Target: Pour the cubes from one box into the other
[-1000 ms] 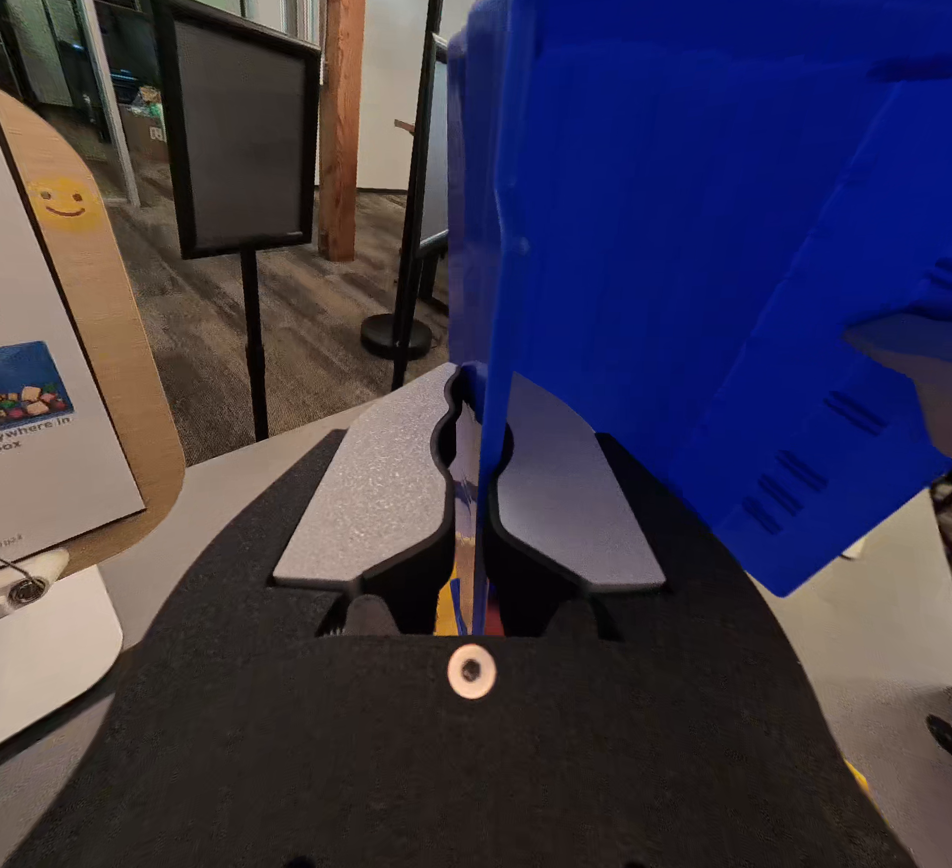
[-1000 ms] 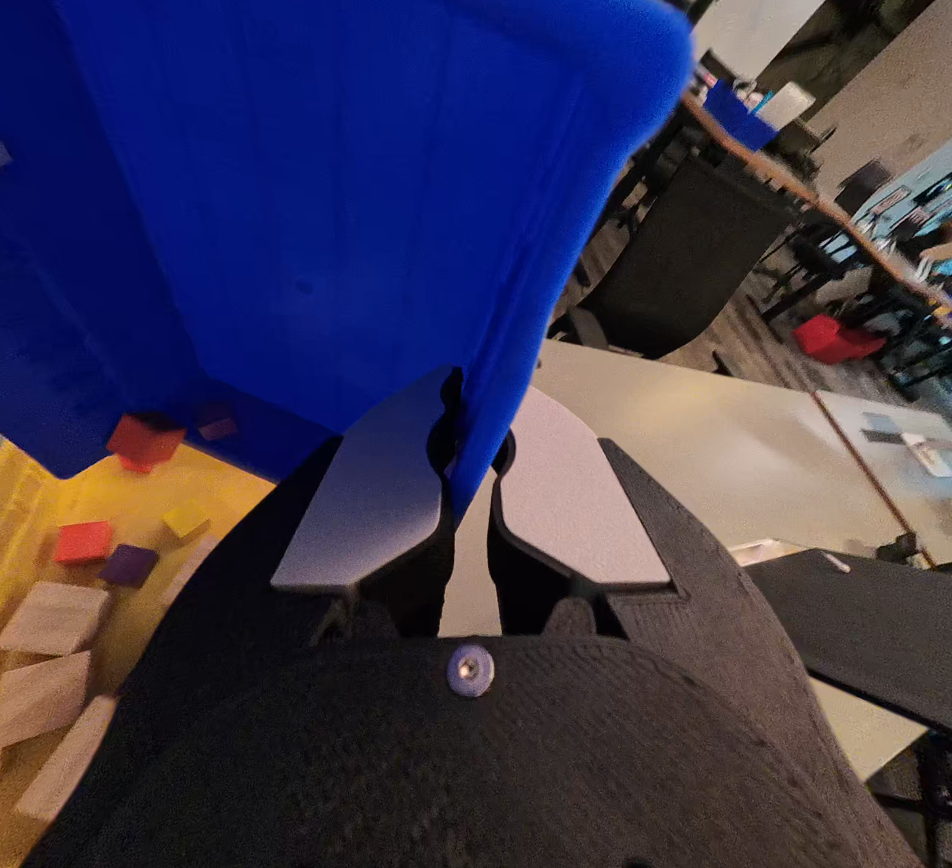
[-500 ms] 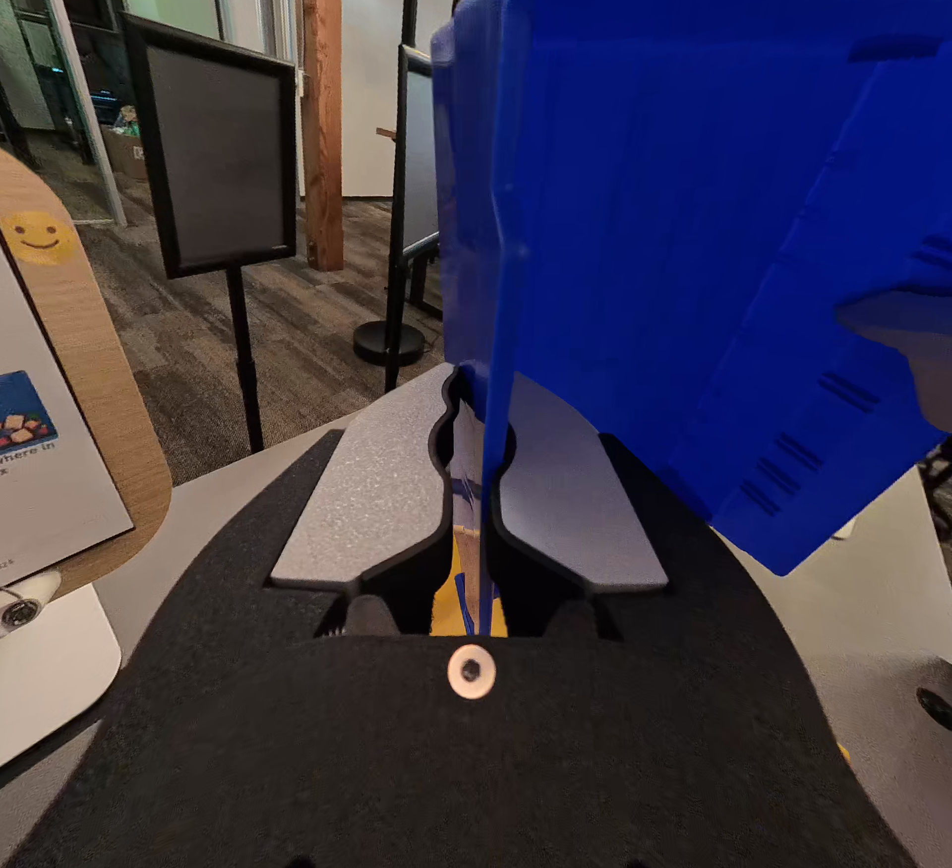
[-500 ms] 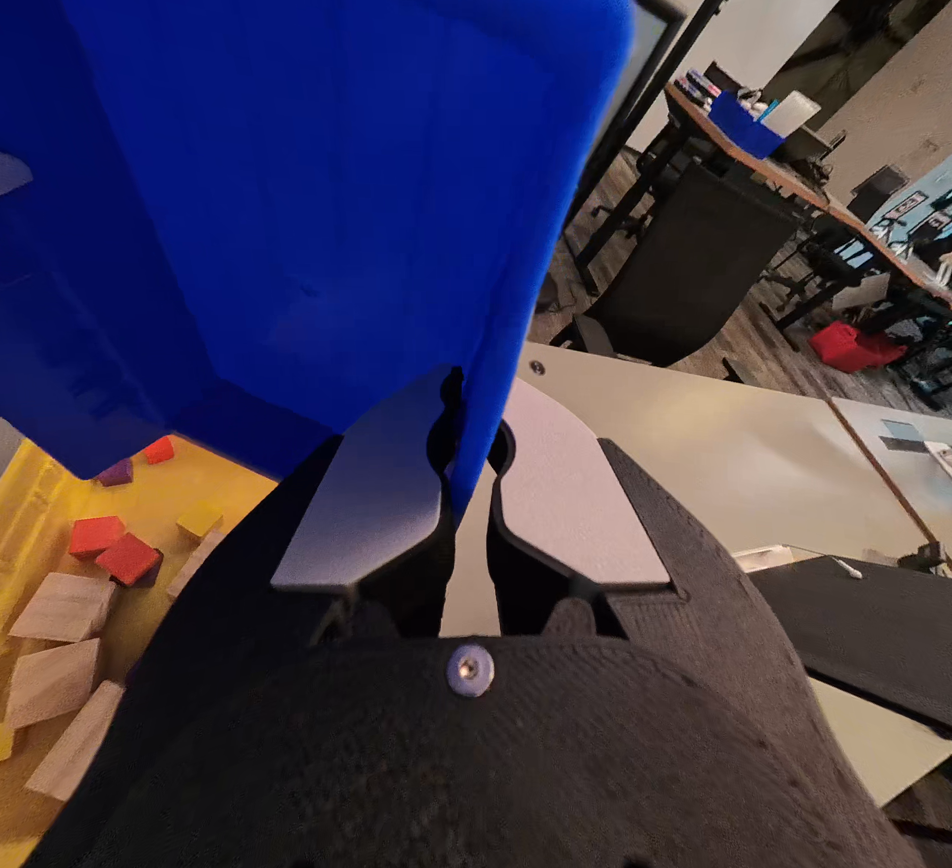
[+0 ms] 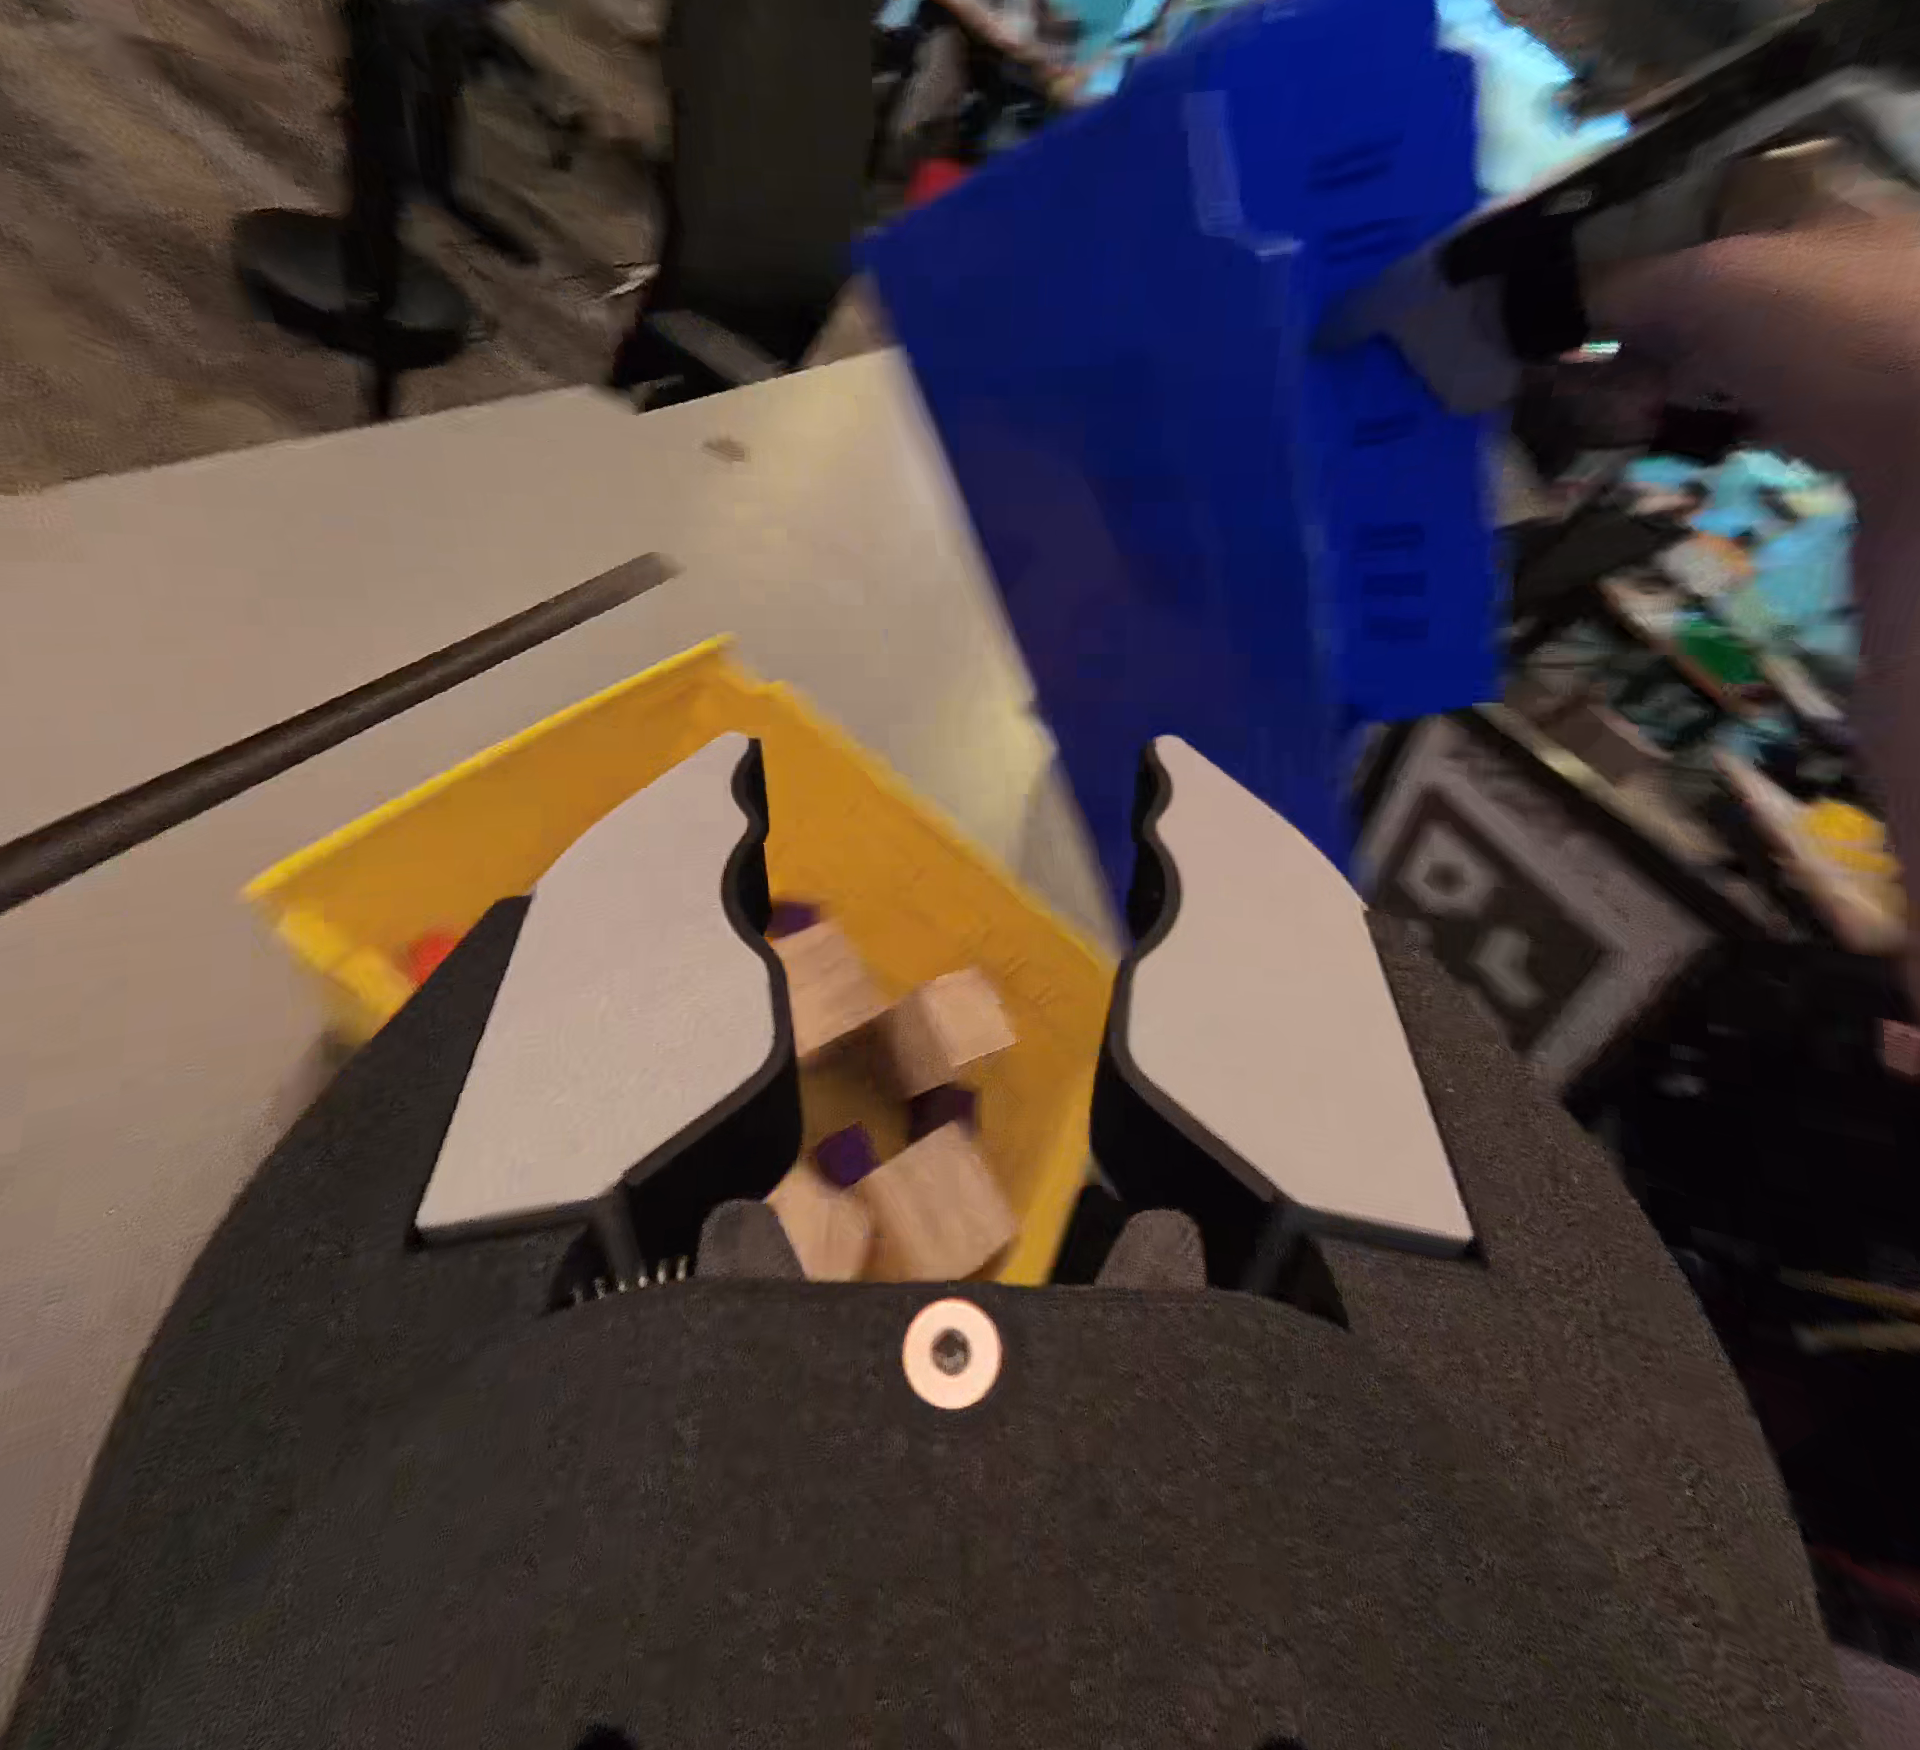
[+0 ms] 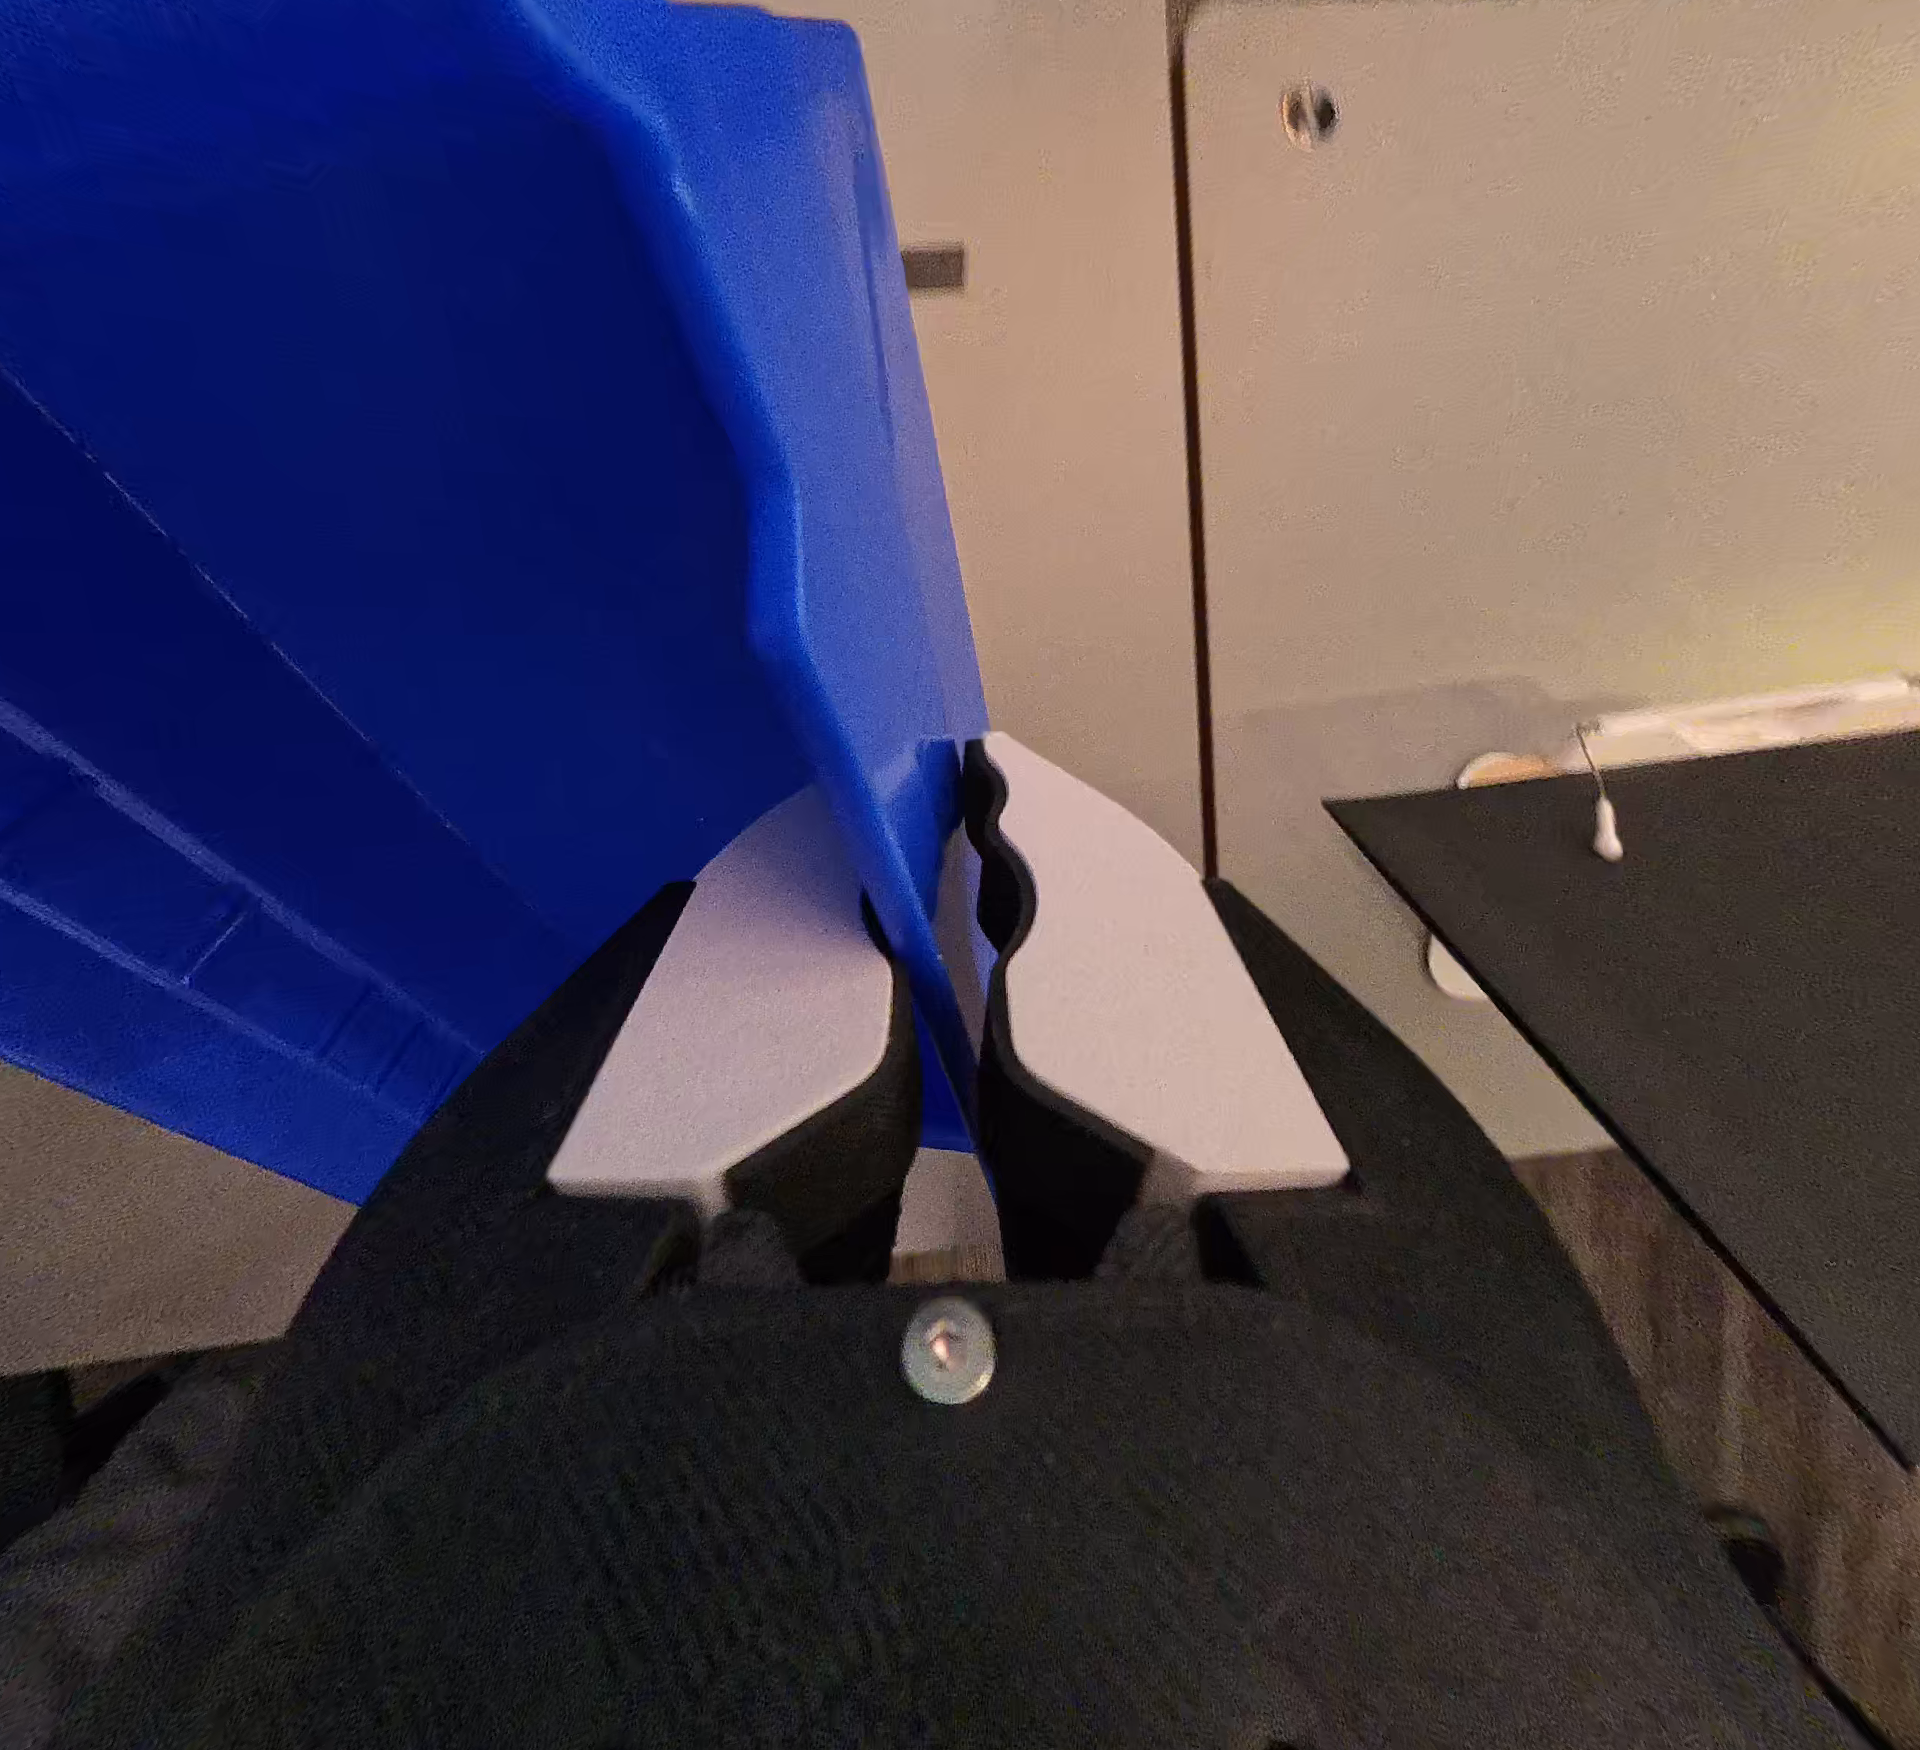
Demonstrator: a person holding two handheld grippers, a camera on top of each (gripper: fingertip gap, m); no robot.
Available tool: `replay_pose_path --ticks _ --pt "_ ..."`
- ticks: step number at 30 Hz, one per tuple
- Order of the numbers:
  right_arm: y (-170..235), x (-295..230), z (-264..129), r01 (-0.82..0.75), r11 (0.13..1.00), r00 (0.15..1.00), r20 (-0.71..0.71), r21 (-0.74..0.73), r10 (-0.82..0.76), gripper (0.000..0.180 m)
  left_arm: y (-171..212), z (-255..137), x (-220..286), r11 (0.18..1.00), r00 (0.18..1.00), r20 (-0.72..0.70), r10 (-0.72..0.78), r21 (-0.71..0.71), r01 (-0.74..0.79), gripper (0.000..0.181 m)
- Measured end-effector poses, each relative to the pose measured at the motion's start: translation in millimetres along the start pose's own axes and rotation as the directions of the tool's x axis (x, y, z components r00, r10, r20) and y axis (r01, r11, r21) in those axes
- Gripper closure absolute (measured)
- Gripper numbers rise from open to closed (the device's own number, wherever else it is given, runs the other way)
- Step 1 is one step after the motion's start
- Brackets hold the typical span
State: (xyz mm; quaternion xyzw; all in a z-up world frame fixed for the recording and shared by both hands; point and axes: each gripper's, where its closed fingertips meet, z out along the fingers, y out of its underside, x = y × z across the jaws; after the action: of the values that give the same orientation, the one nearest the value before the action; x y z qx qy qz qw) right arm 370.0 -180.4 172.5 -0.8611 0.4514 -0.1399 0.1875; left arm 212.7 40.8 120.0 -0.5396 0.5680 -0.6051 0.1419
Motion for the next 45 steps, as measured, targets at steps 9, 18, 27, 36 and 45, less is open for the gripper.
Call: replay_pose_path --ticks 9,18,27,36,45 --pt "37 58 19 -0.023 0.995 0.998 -0.062 -0.094 0.017 0.173 133 18 -104 0.922 0.958 0.286 -0.035 -0.361 0.142 0.098" --pt "63 82 38 0.011 0.985 0.984 -0.174 -0.171 -0.041 0.173 169 35 -112 0.825 0.929 0.369 0.005 -0.526 0.204 0.124" --pt "84 70 72 0.044 0.969 0.984 -0.16 -0.241 -0.084 0.173 182 23 -145 0.709 0.822 0.48 0.307 -0.691 0.139 0.15" --pt "100 33 113 0.004 0.952 1.0 0.005 -0.305 -0.003 0.173 171 -56 -200 0.747 0.837 0.525 0.156 -0.617 0.248 0.171" --pt "96 -40 167 0.025 0.93 0.966 0.247 -0.367 0.072 0.173 170 -216 -270 0.794 0.754 0.651 0.081 -0.499 0.346 0.173"
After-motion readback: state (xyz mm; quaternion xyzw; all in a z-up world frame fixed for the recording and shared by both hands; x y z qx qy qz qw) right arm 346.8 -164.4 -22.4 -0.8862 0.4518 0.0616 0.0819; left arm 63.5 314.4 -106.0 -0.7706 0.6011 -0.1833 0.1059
